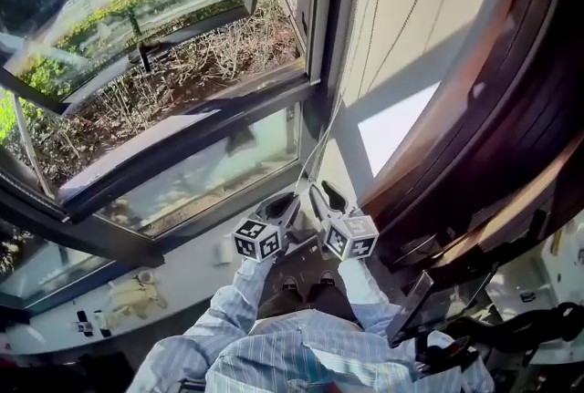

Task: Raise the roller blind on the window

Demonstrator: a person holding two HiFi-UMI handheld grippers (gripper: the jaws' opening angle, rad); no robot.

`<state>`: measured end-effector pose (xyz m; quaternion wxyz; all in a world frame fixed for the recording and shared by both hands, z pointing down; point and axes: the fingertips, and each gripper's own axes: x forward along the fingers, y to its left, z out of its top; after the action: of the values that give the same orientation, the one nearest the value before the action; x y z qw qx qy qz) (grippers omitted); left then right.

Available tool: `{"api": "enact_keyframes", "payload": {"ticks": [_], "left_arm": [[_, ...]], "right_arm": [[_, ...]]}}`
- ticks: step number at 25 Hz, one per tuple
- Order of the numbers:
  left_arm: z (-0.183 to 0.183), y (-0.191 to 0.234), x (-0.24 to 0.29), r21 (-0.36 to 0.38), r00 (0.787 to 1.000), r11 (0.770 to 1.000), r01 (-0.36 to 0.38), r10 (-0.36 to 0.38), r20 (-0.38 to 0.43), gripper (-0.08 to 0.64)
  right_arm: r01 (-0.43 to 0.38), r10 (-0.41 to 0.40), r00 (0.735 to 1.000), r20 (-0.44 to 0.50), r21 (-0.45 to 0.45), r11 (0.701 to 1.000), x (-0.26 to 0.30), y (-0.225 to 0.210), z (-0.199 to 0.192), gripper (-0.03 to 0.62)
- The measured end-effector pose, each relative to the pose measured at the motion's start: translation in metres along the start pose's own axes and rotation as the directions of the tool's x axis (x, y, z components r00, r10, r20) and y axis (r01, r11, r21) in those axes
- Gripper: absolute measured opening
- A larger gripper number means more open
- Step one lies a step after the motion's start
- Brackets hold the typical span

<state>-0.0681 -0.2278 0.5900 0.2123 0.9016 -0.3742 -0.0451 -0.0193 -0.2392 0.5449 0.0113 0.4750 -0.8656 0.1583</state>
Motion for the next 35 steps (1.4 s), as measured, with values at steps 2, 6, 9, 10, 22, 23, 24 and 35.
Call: {"api": "enact_keyframes", "payload": {"ticks": [2,6,9,10,22,23,24,35], "left_arm": [[0.006,-0.005,-0.008,-0.007,1.000,1.000,0.015,-0.015,0.025,0.025],[0.013,-0.023,-0.017,0.046,0.999,0.998,0.032,-0.034,0.029,0.025],[0.012,-0.040,-0.030,0.078,0.999,0.997,0.028,-0.030,0.030,0.025],[0.014,-0.047,-0.035,0.076,0.999,0.997,0.023,-0.026,0.041,0.025],[-0.015,-0.191,-0.125,-0.054,0.984,0.999,0.000,0.009,0.181,0.023],[-0.022,-0.201,-0.135,-0.054,0.983,0.998,-0.018,0.028,0.184,0.023],[-0.030,-0.210,-0.145,-0.044,0.982,0.998,-0.040,0.048,0.182,0.023],[-0.063,-0.257,-0.219,0.035,0.968,0.985,-0.168,0.159,0.193,0.023]], "right_arm": [[-0.003,0.003,1.000,0.025,-0.005,1.000,-0.010,0.009,0.006,0.106],[0.005,-0.002,0.999,0.041,-0.067,0.998,-0.025,0.016,0.015,0.106],[-0.001,0.004,0.999,0.039,-0.090,0.996,-0.037,0.026,0.020,0.103],[-0.004,0.008,0.999,0.042,-0.097,0.995,-0.042,0.030,0.022,0.101],[-0.094,0.087,0.995,-0.058,-0.127,0.988,-0.178,0.068,-0.029,0.018],[-0.108,0.100,0.993,-0.067,-0.118,0.987,-0.191,0.073,-0.036,0.018],[-0.121,0.114,0.991,-0.074,-0.107,0.987,-0.203,0.078,-0.043,0.018],[-0.208,0.198,0.977,-0.082,-0.138,0.968,-0.274,0.136,-0.075,0.018]]}}
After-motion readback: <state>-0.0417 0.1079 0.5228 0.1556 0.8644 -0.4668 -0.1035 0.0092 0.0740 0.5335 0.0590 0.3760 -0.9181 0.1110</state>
